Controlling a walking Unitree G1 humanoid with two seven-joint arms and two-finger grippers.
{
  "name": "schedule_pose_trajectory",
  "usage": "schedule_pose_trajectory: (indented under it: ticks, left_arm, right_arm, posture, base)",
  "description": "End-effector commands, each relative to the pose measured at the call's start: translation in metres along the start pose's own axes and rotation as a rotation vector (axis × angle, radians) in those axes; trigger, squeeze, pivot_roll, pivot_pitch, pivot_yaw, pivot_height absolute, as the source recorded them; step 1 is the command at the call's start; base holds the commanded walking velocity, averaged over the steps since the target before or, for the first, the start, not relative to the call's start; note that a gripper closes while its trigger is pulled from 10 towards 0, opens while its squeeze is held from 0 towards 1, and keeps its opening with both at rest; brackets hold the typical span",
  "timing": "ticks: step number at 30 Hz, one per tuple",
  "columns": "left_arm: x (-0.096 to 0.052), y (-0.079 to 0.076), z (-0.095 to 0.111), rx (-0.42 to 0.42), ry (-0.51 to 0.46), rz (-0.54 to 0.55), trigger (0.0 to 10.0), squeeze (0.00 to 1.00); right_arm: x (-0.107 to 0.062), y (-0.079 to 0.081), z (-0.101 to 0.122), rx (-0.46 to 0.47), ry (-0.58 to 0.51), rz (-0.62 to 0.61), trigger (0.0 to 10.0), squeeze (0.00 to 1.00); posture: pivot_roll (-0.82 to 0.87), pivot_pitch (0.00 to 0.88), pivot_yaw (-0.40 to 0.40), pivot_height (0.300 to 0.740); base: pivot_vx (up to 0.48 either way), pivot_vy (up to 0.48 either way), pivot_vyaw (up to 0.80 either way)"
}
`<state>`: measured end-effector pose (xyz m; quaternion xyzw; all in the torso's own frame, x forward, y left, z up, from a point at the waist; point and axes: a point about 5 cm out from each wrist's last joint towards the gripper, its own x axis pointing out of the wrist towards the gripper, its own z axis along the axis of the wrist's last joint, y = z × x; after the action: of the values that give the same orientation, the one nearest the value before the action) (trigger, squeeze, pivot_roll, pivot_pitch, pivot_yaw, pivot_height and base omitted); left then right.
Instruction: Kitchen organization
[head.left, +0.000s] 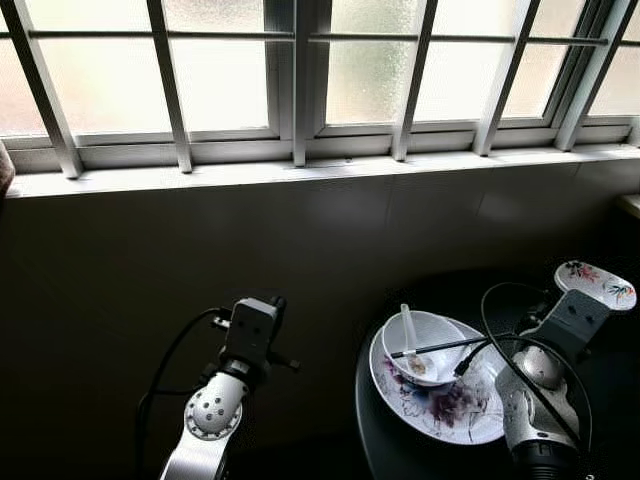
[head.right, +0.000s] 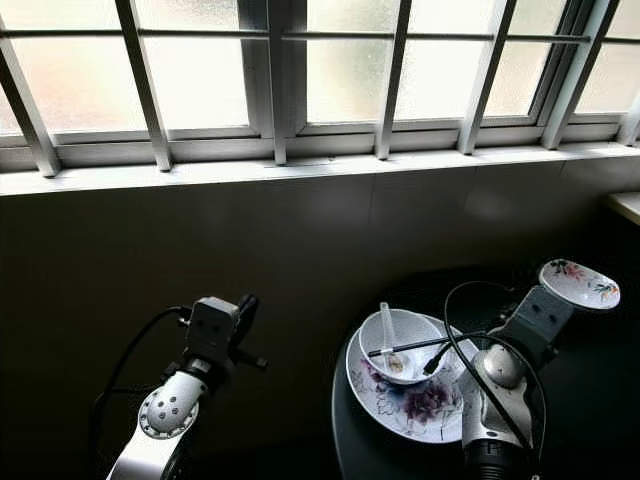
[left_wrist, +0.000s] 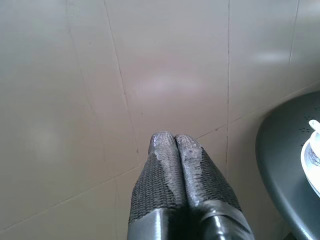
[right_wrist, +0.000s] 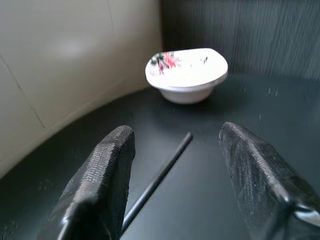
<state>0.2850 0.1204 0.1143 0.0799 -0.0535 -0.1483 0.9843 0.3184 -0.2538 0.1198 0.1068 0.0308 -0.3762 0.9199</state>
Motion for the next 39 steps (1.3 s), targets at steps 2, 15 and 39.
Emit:
schedule_pose_trajectory:
  ticks: [2,15,39]
  left_arm:
    - [0.001,0.000,-0.001,-0.003,0.001,-0.005,10.0,0.00]
    - [0.001,0.000,-0.001,0.005,0.002,-0.002,10.0,0.00]
    - [0.001,0.000,-0.006,0.018,0.020,-0.005,10.0,0.00]
  right_arm:
    - [0.002,0.002,0.000,0.046,0.036,-0.014,10.0,0.00]
    - [0.001,0.021,-0.008,0.243,0.150,0.089,10.0,0.00]
    - [-0.007,0.051,-0.020,0.582,0.347,0.271,0.0,0.00]
  posture:
    - [0.03,0.000,-0.052,0.740]
    - [0.04,0.000,-0.054,0.740]
    - [0.04,0.000,-0.054,0.740]
  base:
    - [0.000,0.000,0.00]
    - [0.000,0.000,0.00]
    - [0.000,0.000,0.00]
